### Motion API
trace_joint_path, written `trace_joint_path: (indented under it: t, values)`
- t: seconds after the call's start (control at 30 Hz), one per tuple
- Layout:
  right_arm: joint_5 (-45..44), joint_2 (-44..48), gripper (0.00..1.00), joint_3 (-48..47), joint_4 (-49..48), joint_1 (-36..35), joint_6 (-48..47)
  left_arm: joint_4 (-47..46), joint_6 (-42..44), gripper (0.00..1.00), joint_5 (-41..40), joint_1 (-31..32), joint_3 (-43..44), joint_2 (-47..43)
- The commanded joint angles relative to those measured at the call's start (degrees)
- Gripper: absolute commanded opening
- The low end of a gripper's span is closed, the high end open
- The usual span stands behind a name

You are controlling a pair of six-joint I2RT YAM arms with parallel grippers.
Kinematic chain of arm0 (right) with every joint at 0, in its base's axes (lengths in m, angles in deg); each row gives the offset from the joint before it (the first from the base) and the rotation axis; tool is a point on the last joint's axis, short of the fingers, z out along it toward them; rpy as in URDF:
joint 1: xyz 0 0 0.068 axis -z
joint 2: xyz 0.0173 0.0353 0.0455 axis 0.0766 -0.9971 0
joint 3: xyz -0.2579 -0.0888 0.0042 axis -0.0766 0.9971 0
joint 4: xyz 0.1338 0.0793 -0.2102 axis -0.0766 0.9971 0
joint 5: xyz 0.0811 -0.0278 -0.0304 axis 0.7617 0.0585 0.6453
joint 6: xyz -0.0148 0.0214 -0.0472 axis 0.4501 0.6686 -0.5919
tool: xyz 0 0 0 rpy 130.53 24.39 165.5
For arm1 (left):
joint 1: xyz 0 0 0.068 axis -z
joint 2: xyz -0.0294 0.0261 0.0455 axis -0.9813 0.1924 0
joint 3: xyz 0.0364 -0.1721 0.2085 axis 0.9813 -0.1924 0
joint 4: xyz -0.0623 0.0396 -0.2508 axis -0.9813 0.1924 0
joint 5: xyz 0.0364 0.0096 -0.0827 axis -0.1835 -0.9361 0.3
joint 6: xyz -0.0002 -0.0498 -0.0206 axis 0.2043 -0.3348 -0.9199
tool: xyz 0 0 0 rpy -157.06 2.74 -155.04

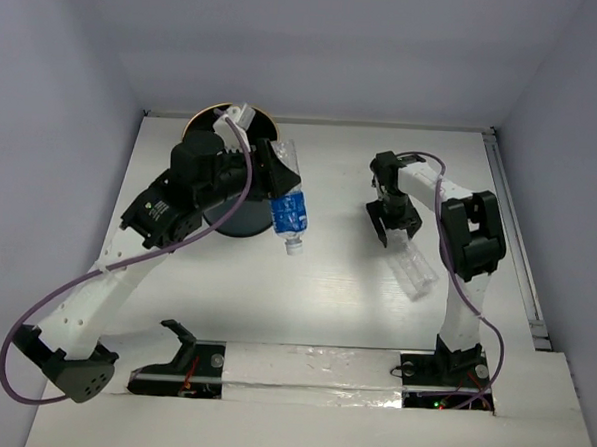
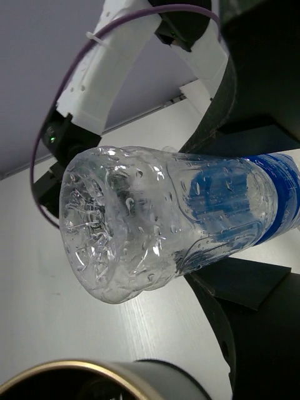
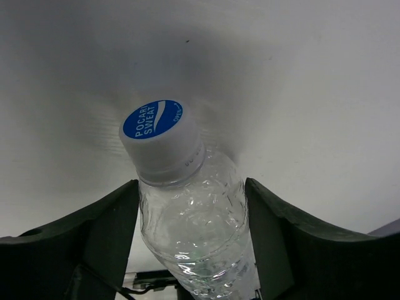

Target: Put the plastic bottles in the bin

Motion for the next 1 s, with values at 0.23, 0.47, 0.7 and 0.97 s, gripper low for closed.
trace_joint_path:
  t: [0.23, 0.47, 0.7, 0.97]
  values:
    - [15.4, 14.1, 0.59, 5.4, -14.3, 0.3, 9.5, -0.4, 3.0, 0.24, -7.5, -9.2, 20.7, 10.9]
    - [26.8, 32.7, 0.59, 7.1, -24.0, -1.1, 12.3, -2.3, 2.0, 0.25, -22.2, -17.0, 24.3, 17.9]
    - [38.3, 42.8, 0.6, 5.7, -39.4, -4.9, 21.7, -6.2, 5.2, 0.25, -38.9, -20.2, 26.4, 23.3]
    - [39.3, 38.0, 0.6, -4.6, -56.6, -7.9, 34.1, -14.5, 19.4, 0.27, -55.2, -20.2, 26.7, 26.2]
